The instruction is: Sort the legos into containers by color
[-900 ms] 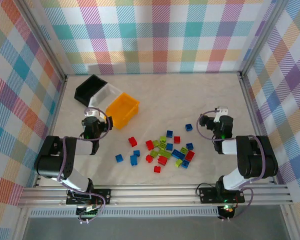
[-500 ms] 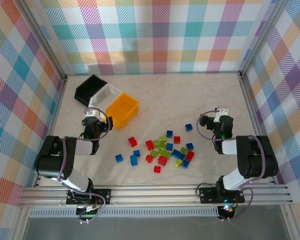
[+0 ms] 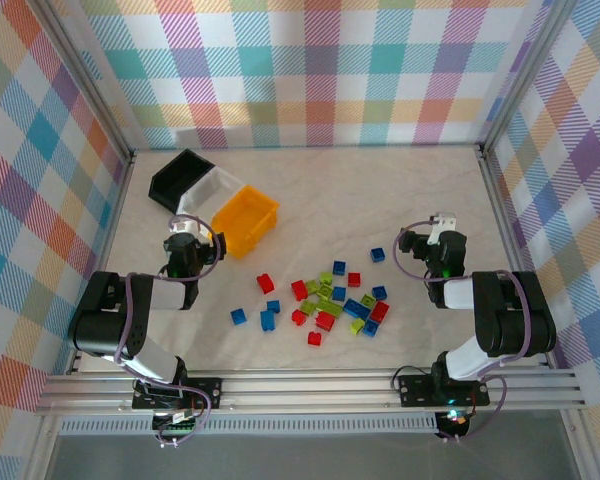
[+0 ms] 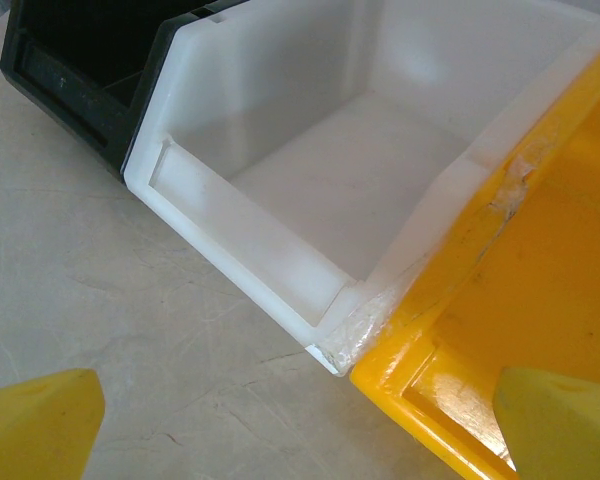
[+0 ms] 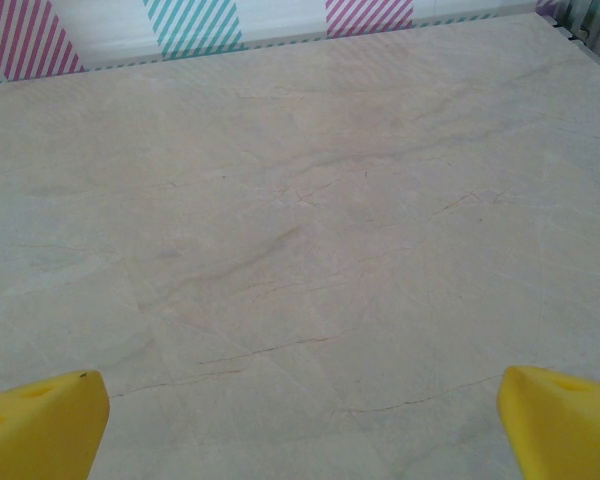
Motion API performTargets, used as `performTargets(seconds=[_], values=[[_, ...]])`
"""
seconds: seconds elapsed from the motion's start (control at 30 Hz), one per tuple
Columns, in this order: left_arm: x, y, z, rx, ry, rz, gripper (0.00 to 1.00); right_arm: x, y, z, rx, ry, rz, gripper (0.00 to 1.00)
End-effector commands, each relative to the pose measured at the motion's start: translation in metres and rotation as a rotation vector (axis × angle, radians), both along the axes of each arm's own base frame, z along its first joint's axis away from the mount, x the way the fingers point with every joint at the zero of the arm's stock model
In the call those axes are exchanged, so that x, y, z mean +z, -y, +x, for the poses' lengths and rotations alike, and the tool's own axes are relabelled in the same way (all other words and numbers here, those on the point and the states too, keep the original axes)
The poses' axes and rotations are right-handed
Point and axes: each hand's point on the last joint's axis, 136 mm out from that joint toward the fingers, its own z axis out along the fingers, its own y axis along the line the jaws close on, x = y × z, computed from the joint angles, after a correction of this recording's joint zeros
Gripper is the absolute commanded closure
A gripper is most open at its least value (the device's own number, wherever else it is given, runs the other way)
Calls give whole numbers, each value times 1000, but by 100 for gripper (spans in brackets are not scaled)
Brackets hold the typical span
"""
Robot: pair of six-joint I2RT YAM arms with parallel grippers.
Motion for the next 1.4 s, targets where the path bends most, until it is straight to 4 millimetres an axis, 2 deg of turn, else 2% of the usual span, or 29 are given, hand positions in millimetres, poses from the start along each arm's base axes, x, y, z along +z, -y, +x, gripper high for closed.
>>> performTargets(seconds=[0.0,0.13,0.2,0.3,0.4,0.5,0.57,0.67,0.77,0.83,0.87,0.93,1.03,1.17,1.3,1.37], values=[[5,0,4,-11,21,10,0,8,-3,3,11,25,-5,0],[6,-1,4,-10,22,10,0,9,-8,5,48,24,5,0],[16,3,6,-20,32,23,0,19,-13,6,76,8,-8,0],[34,6,9,-5,-45,68,0,30,-21,2,79,-46,-55,0],[58,8,5,15,-16,63,0,34,-19,-6,8,-61,-58,0],[91,14,0,3,90,-23,0,40,-10,-11,-87,-78,-21,0],[114,18,3,-7,152,-71,0,47,-9,-9,-131,-93,-83,0],[140,10,13,98,166,-199,0,63,-7,4,-223,-90,-143,0],[159,24,24,54,148,-355,0,63,10,4,-420,-101,9,0],[169,35,26,22,147,-448,0,56,11,-8,-509,-141,189,0],[170,37,25,26,134,-481,0,56,3,-8,-461,-141,250,0],[167,27,22,106,120,-524,0,62,-27,-2,-196,-114,315,0],[158,15,19,228,76,-570,0,65,-37,0,-147,-87,388,0],[158,25,24,178,55,-584,0,65,-48,-2,-95,-118,417,0],[147,20,19,248,-46,-663,0,67,-65,-3,0,-199,408,0],[148,30,24,169,-65,-680,0,66,-77,-4,62,-264,409,0]])
